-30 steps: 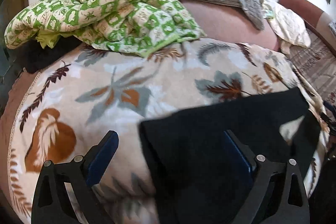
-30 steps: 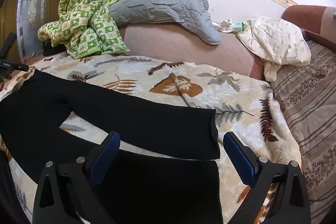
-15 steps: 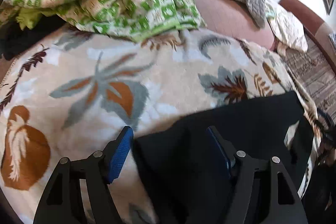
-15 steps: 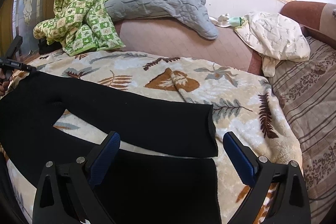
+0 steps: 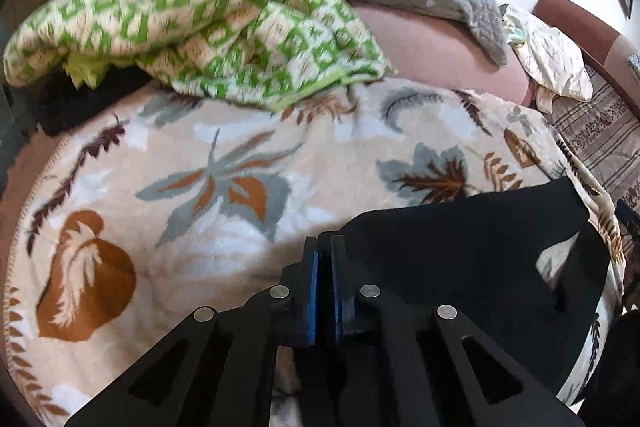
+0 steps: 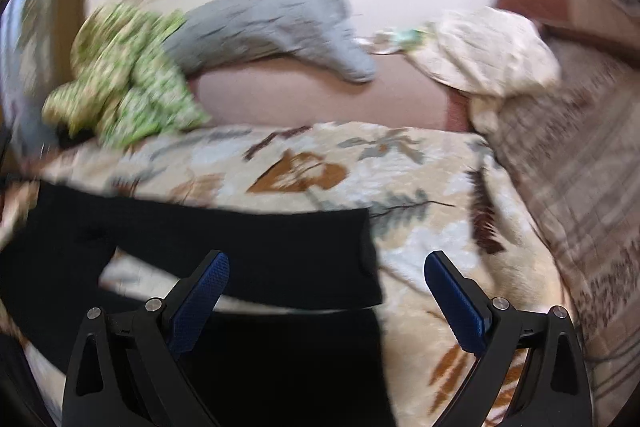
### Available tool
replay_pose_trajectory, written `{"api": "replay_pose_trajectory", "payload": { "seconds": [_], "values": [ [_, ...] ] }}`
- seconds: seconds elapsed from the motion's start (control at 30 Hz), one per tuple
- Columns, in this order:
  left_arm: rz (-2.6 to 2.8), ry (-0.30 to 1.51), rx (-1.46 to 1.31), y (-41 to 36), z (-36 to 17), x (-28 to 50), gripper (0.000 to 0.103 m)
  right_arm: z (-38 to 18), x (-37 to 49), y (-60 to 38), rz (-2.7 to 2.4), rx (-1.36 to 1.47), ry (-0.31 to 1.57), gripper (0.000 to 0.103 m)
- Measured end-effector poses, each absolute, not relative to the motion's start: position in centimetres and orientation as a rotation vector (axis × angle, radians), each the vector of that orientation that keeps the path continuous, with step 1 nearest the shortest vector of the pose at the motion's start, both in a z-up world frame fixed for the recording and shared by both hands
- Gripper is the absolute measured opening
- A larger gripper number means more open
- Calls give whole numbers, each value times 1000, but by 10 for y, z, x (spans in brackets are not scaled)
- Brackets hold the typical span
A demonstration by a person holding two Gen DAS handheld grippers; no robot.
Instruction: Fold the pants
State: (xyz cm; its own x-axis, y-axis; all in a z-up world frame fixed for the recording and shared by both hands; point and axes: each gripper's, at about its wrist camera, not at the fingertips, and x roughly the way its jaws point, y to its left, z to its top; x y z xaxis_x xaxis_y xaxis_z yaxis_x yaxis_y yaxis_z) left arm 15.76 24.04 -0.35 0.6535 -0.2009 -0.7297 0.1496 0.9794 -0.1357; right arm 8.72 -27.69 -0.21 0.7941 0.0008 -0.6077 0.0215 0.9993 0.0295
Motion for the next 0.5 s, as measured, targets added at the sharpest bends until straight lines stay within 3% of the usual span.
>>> {"api": "replay_pose_trajectory", "payload": {
  "seconds": [0.23,0.3,0.37,0.5],
  "values": [
    [-73,790,-20,215,34,135,4,8,149,-375,0,375,813,99],
    [-27,789,-27,210,38,134,4,-4,172,-392,55,487,878,89],
    [9,787,-55,209,42,133,4,-24,195,-396,124,570,962,63],
    [43,803,-81,210,45,135,4,-46,225,-380,185,549,1025,57]
  ]
}}
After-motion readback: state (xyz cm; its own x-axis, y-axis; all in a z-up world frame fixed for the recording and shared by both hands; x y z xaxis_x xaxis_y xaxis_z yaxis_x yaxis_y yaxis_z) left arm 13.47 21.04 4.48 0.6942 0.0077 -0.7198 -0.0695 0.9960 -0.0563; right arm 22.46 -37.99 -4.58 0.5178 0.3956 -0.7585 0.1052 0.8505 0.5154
